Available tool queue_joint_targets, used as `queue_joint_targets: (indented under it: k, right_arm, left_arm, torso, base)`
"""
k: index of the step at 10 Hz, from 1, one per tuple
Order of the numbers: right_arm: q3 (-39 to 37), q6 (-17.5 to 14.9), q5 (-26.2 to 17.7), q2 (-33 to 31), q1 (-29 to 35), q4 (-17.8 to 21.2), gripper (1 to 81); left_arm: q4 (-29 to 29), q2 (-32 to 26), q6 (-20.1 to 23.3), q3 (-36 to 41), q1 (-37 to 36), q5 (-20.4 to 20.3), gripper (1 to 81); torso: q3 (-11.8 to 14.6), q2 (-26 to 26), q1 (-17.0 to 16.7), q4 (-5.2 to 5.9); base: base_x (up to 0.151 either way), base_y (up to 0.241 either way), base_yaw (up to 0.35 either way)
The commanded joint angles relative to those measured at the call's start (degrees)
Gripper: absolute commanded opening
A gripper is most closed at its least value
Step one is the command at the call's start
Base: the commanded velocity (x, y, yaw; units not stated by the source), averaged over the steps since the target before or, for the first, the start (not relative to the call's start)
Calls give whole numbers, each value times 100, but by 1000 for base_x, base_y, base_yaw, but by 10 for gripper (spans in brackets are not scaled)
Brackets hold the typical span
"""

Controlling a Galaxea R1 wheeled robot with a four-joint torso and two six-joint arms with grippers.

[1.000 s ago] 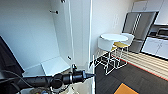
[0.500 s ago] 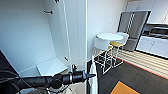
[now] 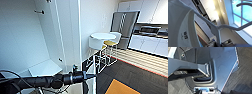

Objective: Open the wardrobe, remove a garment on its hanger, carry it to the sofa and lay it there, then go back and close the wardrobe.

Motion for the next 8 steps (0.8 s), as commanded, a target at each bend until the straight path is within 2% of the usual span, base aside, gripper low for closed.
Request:
queue_joint_targets:
  k: [1, 8]
  right_arm:
    - [43, 10, -323, 3, 84, -14, 811]
    - [17, 10, -323, 12, 84, -32, 811]
  left_arm:
    - [215, -33, 66, 237, -809, -263, 10]
    - [364, 73, 66, 237, -756, -263, 10]
  torso:
    - [0, 0, 0, 0]
    - [0, 0, 0, 0]
  base:
    - [0, 0, -213]
    - [0, 0, -217]
